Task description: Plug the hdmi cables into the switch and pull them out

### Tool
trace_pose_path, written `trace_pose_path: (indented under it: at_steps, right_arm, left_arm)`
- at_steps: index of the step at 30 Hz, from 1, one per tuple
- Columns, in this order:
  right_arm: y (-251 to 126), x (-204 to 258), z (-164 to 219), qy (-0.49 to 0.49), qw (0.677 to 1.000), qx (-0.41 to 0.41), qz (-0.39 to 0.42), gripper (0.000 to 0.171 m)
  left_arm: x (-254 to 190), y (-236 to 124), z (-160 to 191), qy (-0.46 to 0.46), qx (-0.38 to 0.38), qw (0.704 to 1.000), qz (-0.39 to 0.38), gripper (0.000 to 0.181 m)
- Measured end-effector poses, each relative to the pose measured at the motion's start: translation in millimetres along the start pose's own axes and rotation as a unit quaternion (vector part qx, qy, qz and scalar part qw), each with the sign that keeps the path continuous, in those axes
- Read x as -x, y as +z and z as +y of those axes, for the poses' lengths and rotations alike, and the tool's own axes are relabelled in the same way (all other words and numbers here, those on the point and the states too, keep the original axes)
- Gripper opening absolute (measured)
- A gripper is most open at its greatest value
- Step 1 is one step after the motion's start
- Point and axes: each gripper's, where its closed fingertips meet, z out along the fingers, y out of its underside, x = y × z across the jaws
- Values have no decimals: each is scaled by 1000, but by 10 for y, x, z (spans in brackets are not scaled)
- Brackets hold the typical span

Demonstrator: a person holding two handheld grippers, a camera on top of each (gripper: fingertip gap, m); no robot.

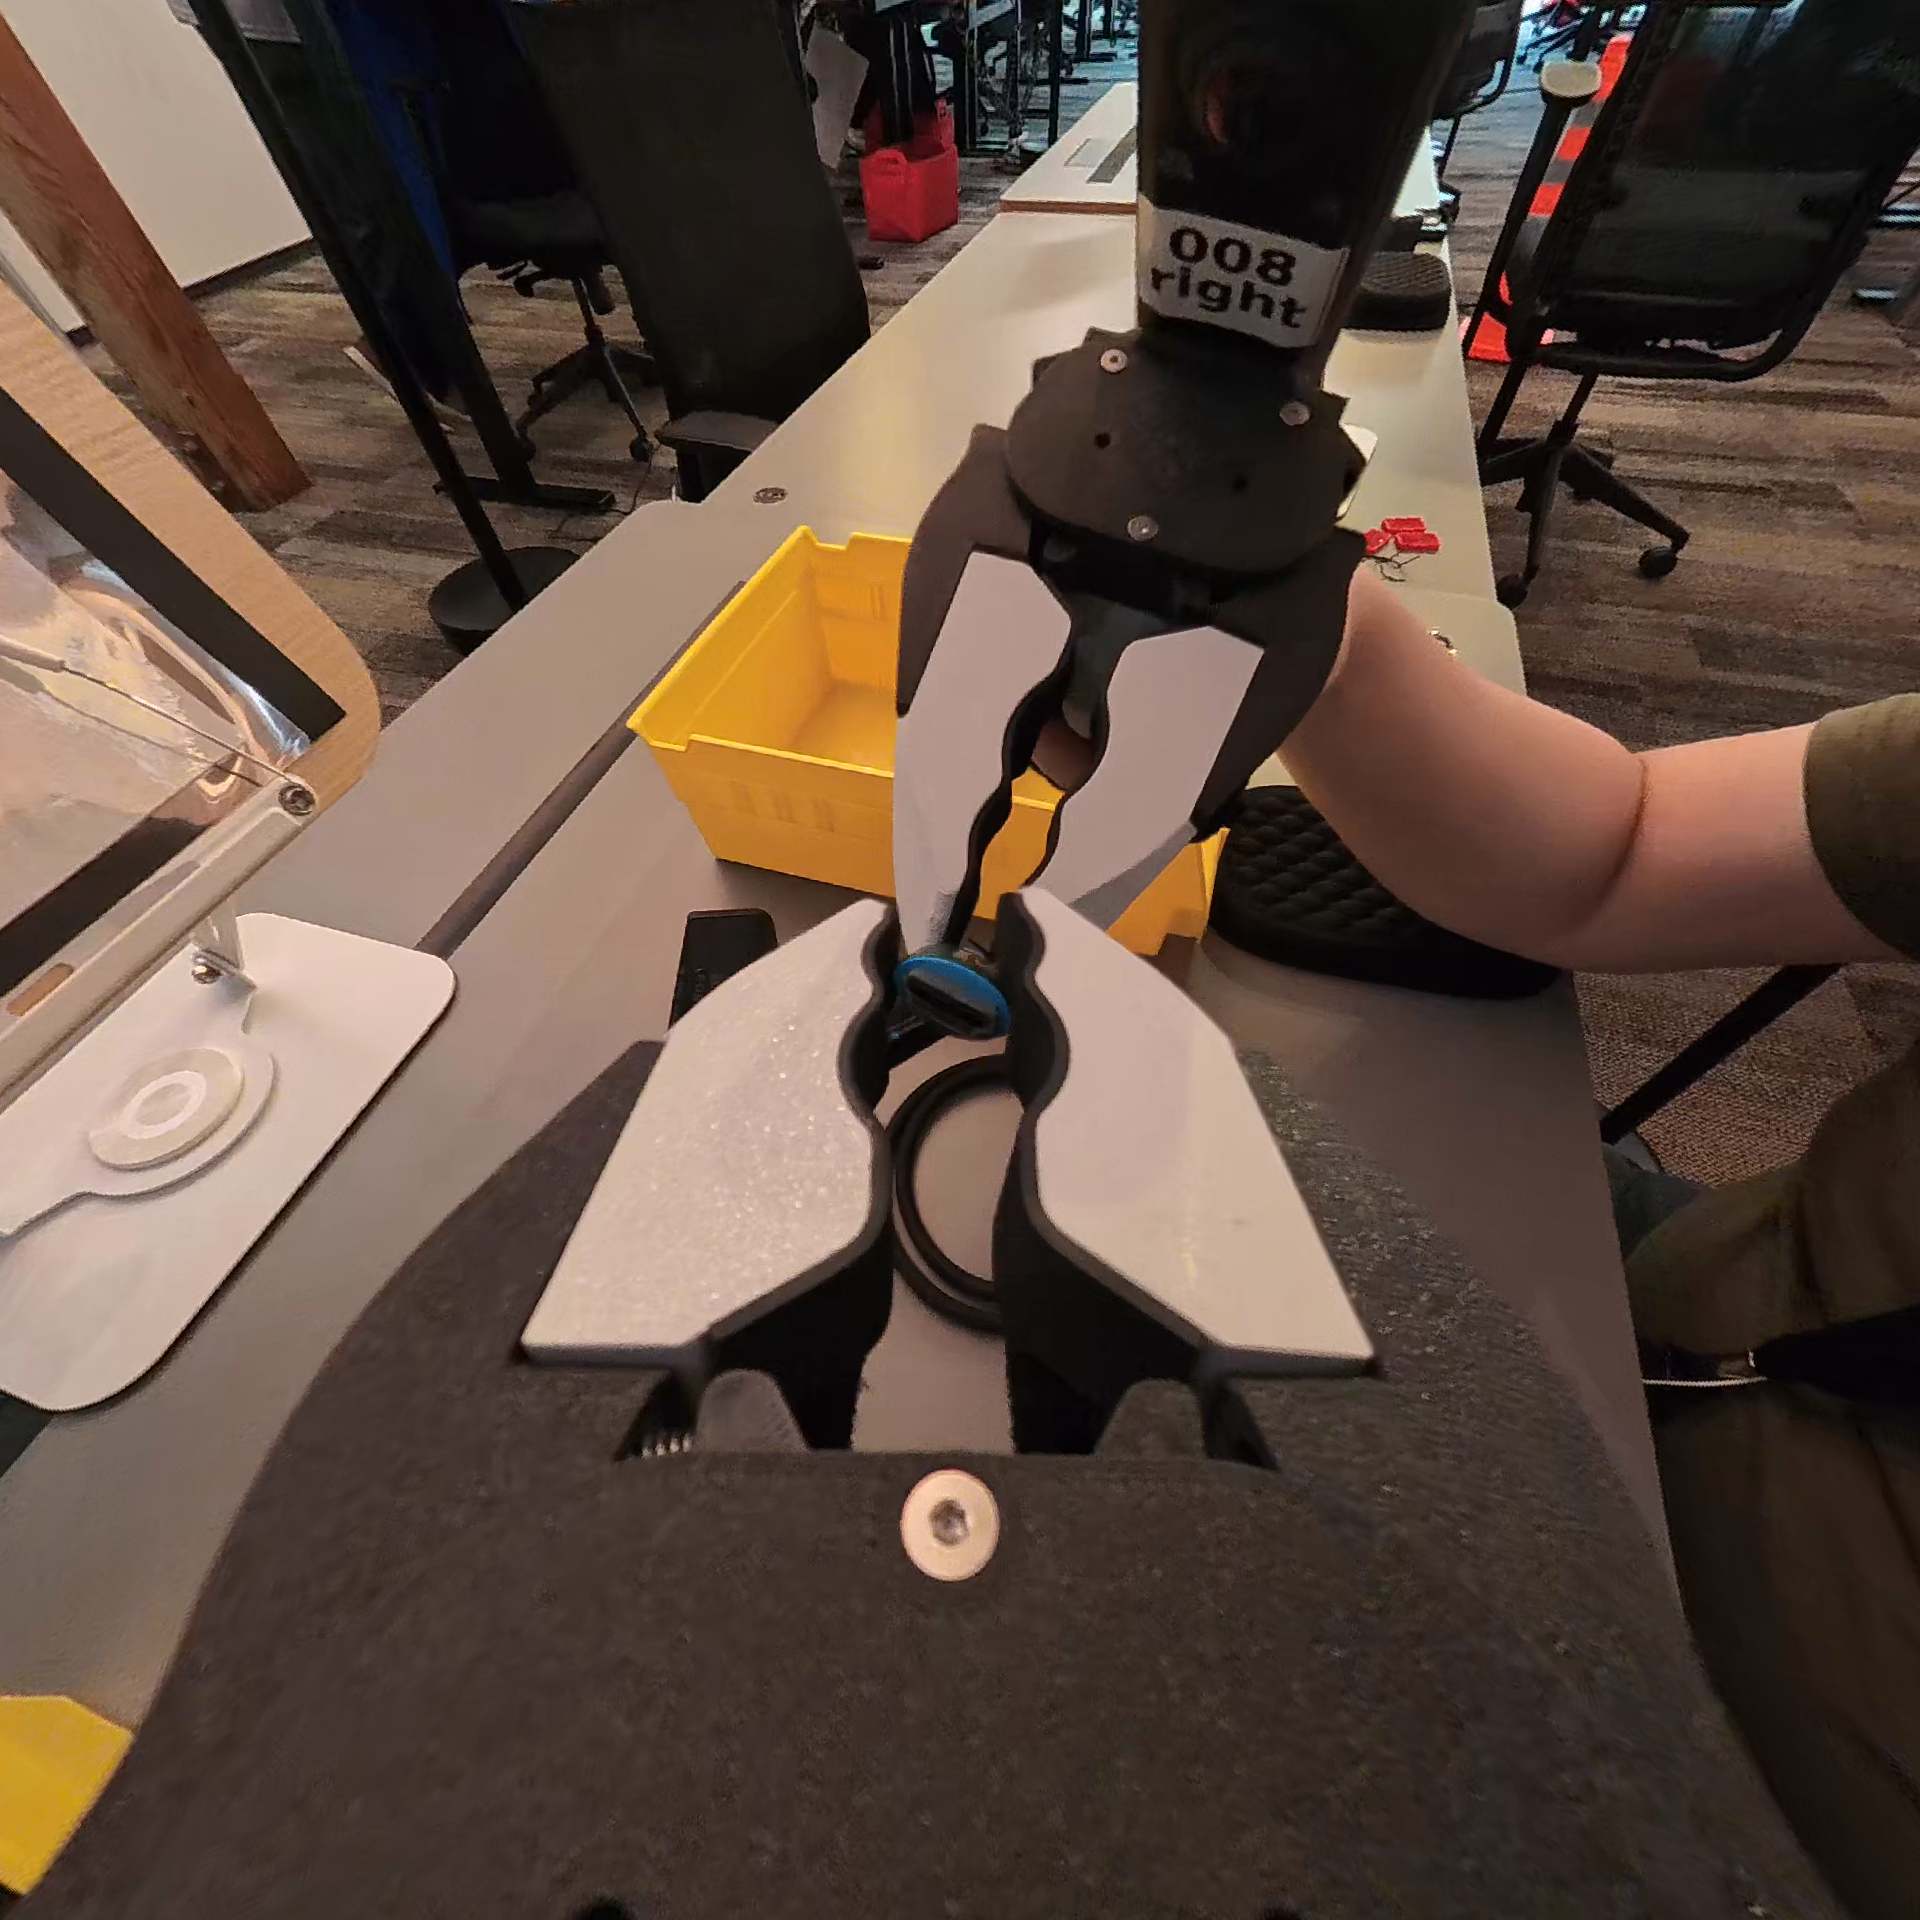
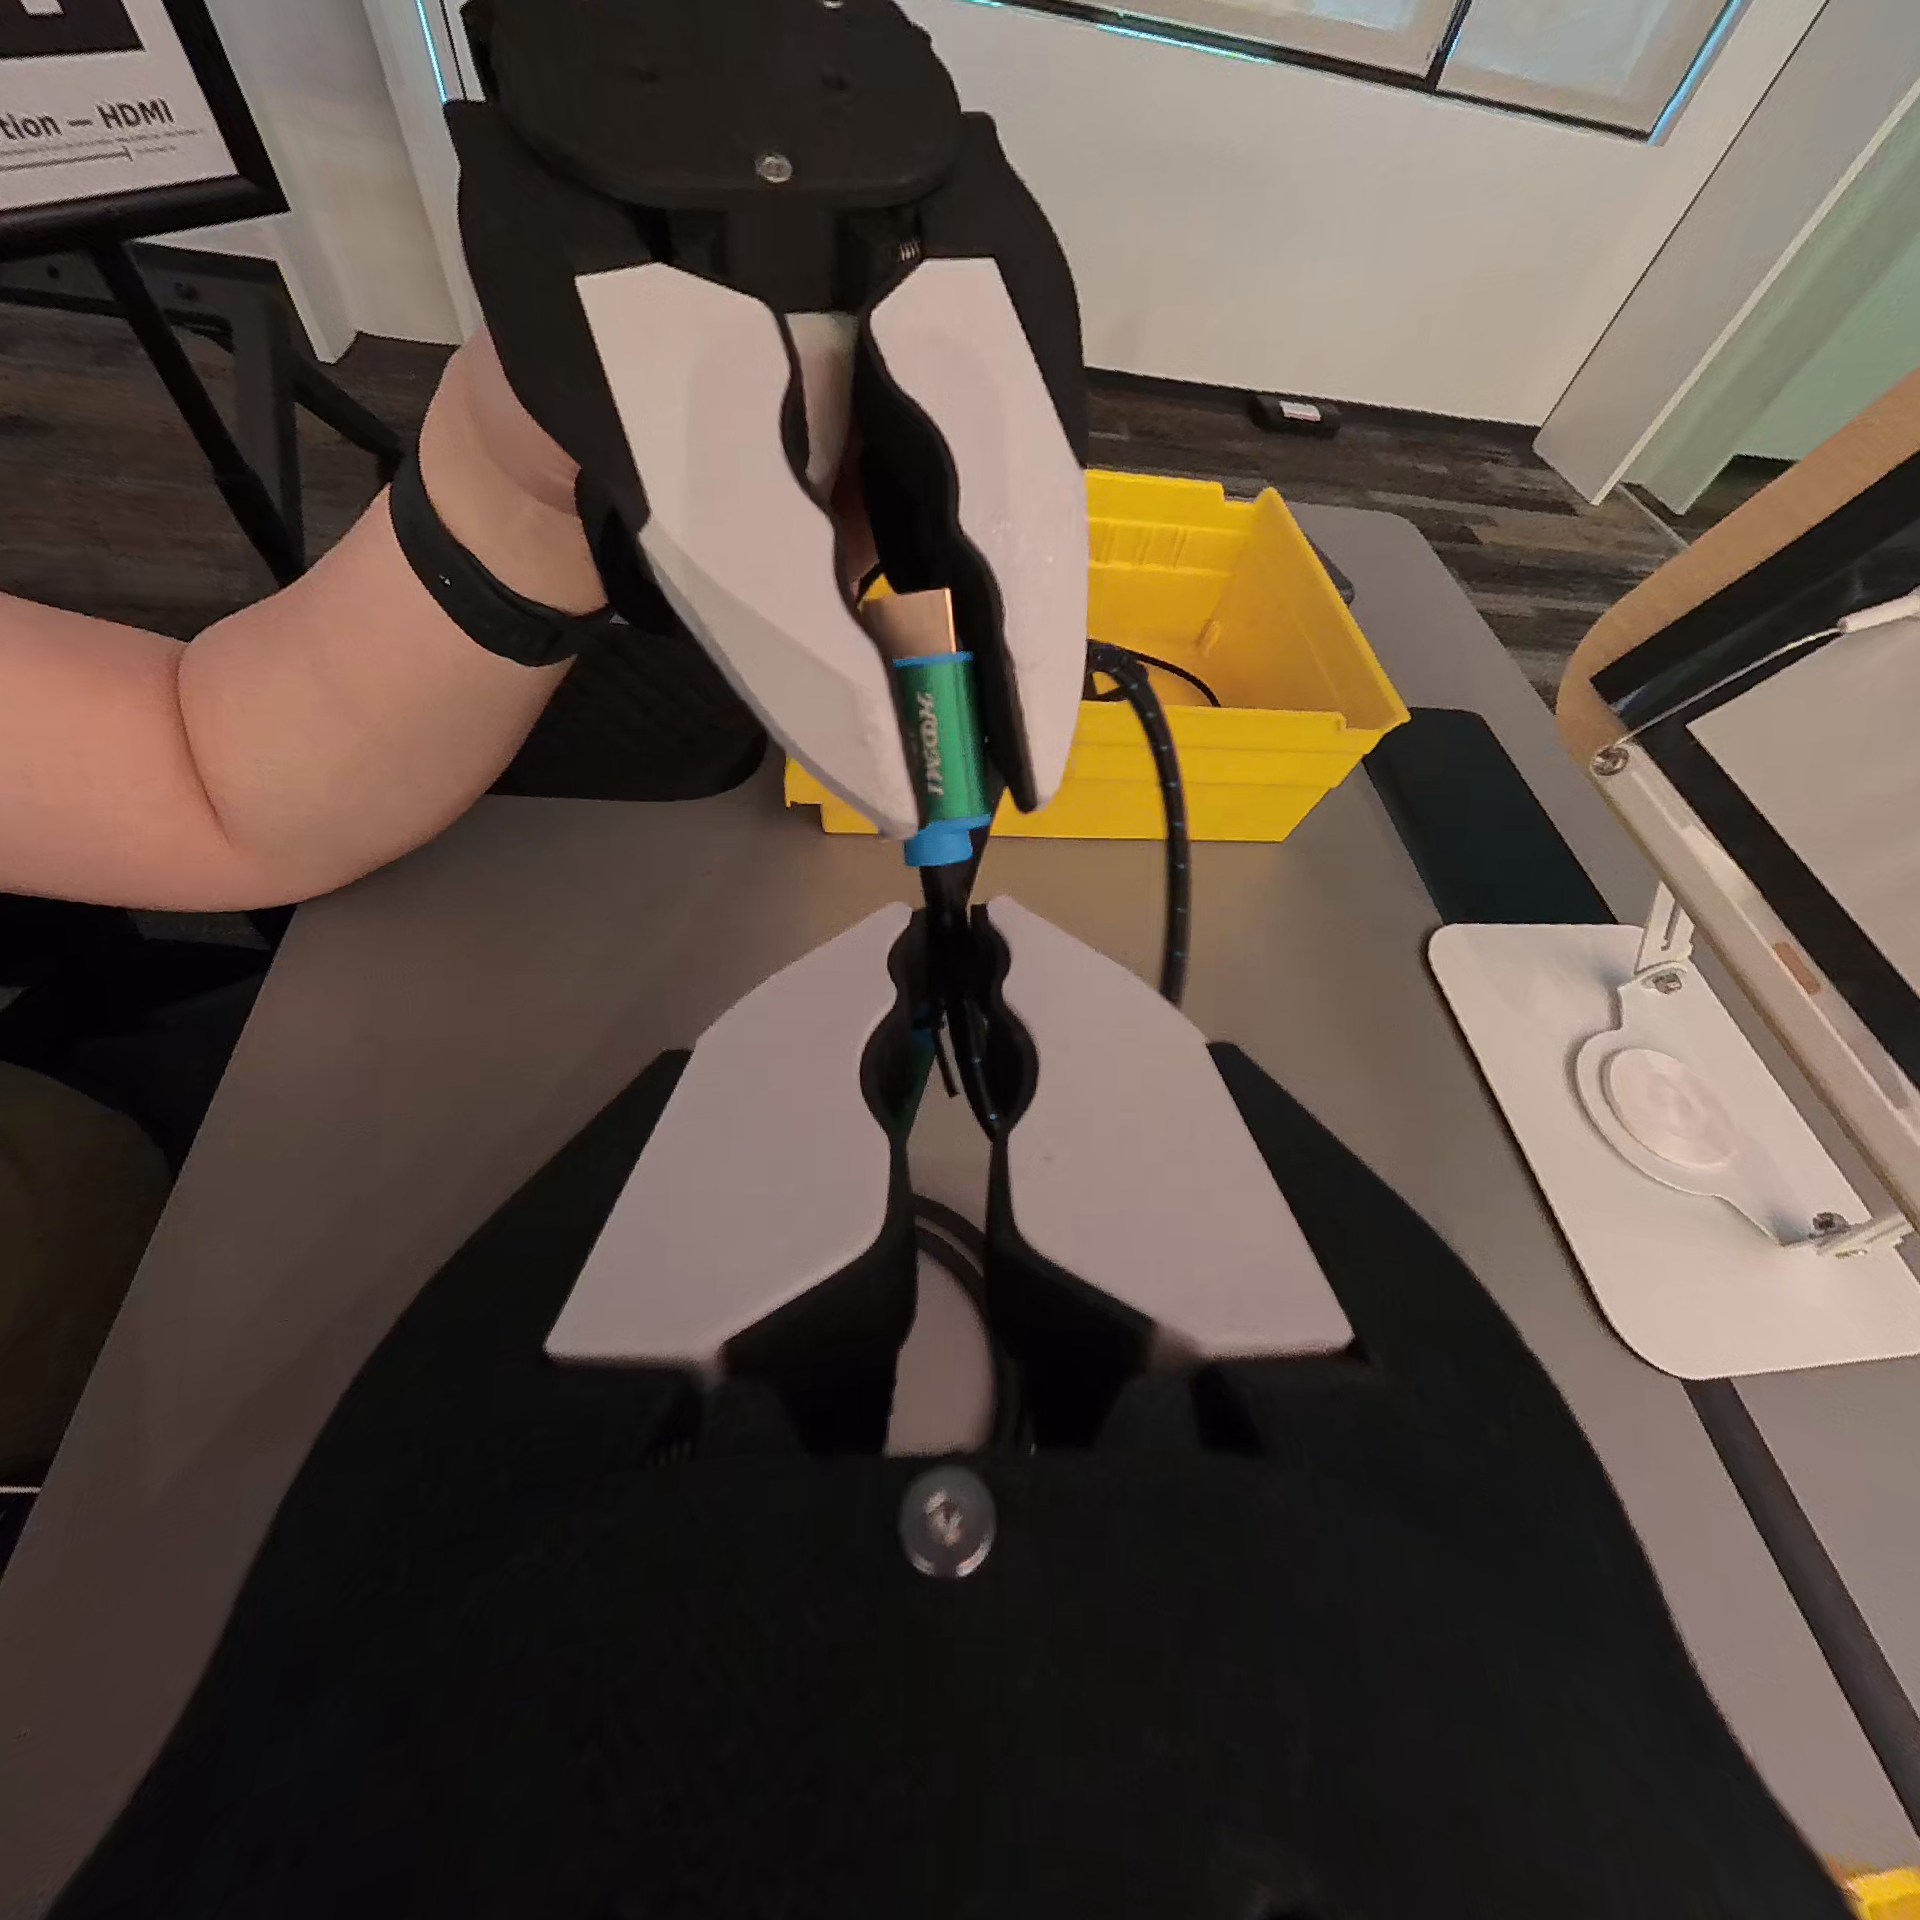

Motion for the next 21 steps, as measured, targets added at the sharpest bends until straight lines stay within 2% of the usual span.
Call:
trace_pose_path:
  at_steps: [4, 13, 15, 17, 21]
  right_arm:
    - [6, 14, 3, 2, 1000, 3, -4, 8]
    - [213, -34, 108, -41, 998, 32, 29, 7]
    - [203, -86, 95, -62, 996, 31, 55, 7]
    - [168, -127, 38, -69, 995, 17, 73, 7]
    - [113, -146, -42, -62, 995, -9, 77, 7]
  left_arm:
    - [39, -71, -70, -13, -33, 999, 4, 5]
    - [121, -11, -2, -37, -32, 999, -1, 5]
    - [128, -27, -16, -39, -44, 998, 1, 9]
    - [125, -46, -64, -48, -67, 997, 10, 29]
    - [168, 1, -39, -50, -72, 996, 7, 23]
